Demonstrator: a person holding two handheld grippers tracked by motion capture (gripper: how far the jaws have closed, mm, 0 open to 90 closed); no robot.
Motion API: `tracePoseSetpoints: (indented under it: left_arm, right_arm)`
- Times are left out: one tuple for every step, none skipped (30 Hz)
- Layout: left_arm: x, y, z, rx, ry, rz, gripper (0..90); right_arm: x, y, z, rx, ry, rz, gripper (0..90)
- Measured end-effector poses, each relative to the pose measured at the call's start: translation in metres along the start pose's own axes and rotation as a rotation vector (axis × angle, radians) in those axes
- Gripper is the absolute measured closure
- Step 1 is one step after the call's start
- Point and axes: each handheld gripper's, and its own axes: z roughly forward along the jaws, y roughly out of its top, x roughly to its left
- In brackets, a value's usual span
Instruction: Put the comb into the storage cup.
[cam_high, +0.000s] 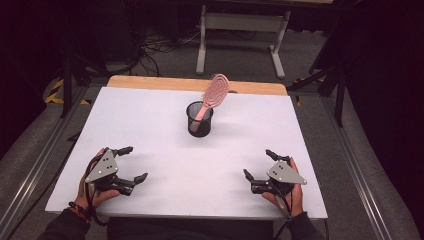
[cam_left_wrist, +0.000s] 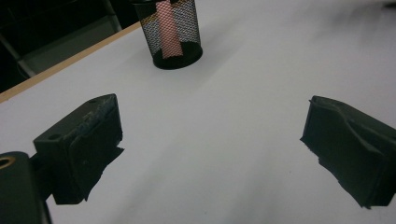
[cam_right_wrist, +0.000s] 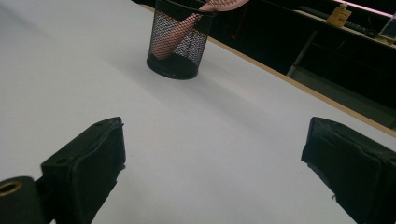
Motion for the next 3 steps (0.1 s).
tracePoseSetpoints:
  left_arm:
    - [0.0000, 0.0000, 0.0000, 0.000, 0.000, 0.000, 5.6]
    - [0.0006, -0.0003, -0.0004, 0.001, 0.001, -0.001, 5.6]
    - [0.0012, -0.0004, -0.0010, -0.003, -0.001, -0.005, 5.6]
  right_arm:
    - [0.0000, 0.0000, 0.0000, 0.000, 0.000, 0.000, 5.9]
    - [0.0001, 0.0000, 0.0002, 0.001, 0.000, -0.002, 6.0]
    - [0.0002, -0.0002, 0.0014, 0.004, 0.000, -0.003, 6.0]
